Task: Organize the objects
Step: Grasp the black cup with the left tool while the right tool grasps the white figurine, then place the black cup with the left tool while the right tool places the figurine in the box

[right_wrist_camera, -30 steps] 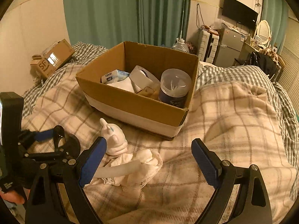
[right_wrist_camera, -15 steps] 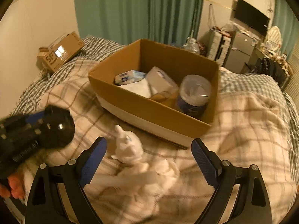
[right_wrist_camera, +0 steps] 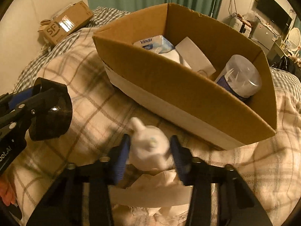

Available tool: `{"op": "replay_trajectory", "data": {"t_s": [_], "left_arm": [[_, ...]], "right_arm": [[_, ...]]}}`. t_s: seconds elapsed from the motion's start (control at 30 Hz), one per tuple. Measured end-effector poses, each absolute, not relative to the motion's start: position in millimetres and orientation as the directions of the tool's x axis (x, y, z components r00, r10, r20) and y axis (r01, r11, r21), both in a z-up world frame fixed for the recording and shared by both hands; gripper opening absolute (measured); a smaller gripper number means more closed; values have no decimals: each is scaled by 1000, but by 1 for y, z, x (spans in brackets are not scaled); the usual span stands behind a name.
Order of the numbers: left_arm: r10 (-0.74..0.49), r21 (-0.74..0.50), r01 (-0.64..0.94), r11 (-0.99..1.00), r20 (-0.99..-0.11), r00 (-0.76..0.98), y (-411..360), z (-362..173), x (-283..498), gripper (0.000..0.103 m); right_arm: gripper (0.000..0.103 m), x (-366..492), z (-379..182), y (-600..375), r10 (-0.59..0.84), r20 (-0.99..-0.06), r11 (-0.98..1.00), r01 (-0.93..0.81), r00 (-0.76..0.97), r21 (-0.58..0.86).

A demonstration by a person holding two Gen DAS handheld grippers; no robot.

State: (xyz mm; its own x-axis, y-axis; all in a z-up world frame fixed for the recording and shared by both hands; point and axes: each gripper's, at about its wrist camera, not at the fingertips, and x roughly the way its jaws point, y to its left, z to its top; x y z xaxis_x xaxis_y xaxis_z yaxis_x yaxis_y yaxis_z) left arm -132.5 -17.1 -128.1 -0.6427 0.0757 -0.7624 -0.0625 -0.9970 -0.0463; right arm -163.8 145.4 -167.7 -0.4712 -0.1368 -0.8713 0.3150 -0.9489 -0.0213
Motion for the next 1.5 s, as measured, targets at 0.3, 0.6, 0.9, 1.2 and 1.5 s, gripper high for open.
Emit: {"op": "replay_trajectory", "data": {"t_s": [0.3,0.6,0.9,1.2,1.5], "left_arm": [[72,-33,-70,-997,-721,-689,-12,-94,-108,29],[109,-16,-127,-992,-624,-774,10,-24,-111,29],[132,-10,-155,-988,-581,-803,26,11,-160,29],[157,12,-209,-978,-616,-772,54,-19,-222,29],[155,15,-225,-974,-682,-715,77,-73,-260,29]], "right_arm": [[41,-120,-116,158,-158,-799,-953,302,-580,-32],[41,-98,-28,180,-174,-679,-961,275,-713,-42],[41,-125,40,187,-139,-581,-964,243,-802,-105],[41,-204,31,193,-114,-590,-970,218,-799,-108],[41,-263,-30,212,-125,-656,-977,208,-745,-51]]}}
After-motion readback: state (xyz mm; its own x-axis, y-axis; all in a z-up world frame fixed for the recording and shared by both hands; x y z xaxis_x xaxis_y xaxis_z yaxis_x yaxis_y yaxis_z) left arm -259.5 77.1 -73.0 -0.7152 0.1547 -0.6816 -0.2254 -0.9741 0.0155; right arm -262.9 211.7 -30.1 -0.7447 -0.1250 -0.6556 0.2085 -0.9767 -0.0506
